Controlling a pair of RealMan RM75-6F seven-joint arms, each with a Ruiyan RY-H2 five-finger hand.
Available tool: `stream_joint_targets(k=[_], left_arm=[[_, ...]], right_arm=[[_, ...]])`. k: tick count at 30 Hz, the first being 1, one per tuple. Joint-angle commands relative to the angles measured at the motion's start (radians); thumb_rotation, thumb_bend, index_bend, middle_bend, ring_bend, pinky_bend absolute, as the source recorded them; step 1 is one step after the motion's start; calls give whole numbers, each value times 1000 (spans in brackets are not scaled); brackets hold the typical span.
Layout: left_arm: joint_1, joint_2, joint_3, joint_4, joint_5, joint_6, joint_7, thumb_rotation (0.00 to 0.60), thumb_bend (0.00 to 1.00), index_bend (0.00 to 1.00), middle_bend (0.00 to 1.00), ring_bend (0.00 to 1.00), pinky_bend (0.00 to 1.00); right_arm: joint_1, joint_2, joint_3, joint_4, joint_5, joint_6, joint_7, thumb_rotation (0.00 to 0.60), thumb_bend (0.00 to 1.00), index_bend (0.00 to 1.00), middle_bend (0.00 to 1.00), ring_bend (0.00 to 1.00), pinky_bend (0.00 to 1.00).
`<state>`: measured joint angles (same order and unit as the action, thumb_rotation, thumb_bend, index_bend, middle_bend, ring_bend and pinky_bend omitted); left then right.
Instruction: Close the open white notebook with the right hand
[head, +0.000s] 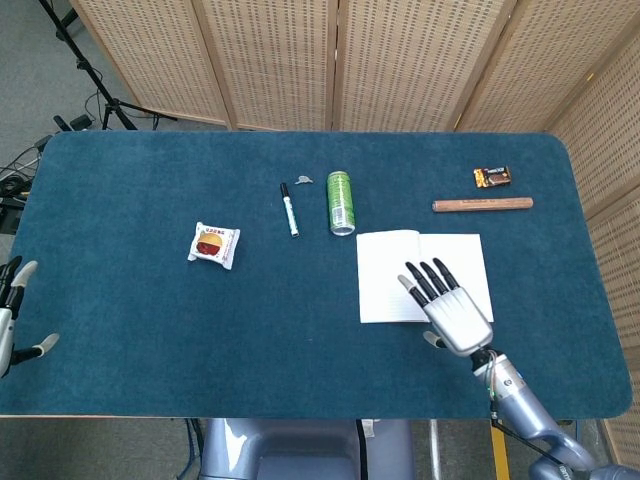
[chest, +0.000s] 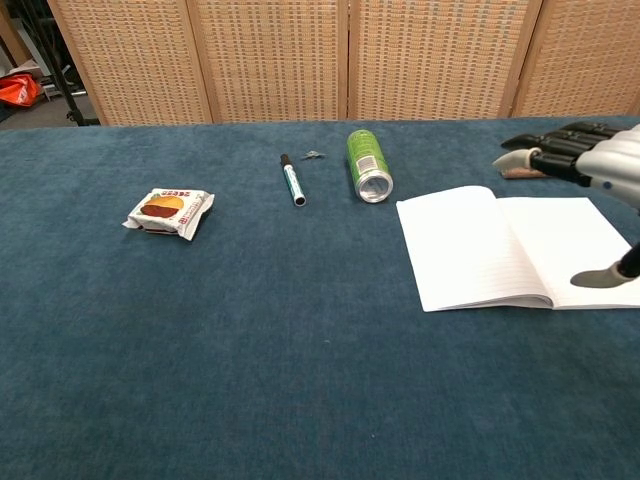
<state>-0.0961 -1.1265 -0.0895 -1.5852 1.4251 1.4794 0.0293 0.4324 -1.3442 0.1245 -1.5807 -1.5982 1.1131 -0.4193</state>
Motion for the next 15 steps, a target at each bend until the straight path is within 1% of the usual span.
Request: stream_joint_targets(k=[1, 3, 4, 7, 13, 15], left_arm=[[-4, 4, -3, -1, -9, -9, -4, 600, 0, 0, 0, 0, 0], [-4, 6, -4, -1, -11, -10, -8, 600, 0, 0, 0, 0, 0], [-3, 8, -4, -2, -12, -10, -13, 600, 0, 0, 0, 0, 0], [-3, 12, -3, -3, -11, -13, -19, 600, 0, 0, 0, 0, 0], [-4, 13, -3, -2, -14, -17, -24, 600, 0, 0, 0, 0, 0], [-4, 14, -3, -3, -15, -18, -24, 600, 0, 0, 0, 0, 0]], right_arm=[[55, -59, 25, -7, 69, -73, -90, 600, 102, 0, 0, 0, 0], [74, -83, 33, 2, 102, -100, -122, 600, 105, 0, 0, 0, 0], [94, -113, 43, 29, 128, -125, -152, 600, 105, 0, 0, 0, 0], [114, -158, 54, 63, 180, -140, -197, 600, 105, 0, 0, 0, 0], [129, -195, 54, 109, 229, -144, -228, 600, 105, 0, 0, 0, 0], [132, -210, 45, 136, 244, -144, -243, 600, 105, 0, 0, 0, 0]])
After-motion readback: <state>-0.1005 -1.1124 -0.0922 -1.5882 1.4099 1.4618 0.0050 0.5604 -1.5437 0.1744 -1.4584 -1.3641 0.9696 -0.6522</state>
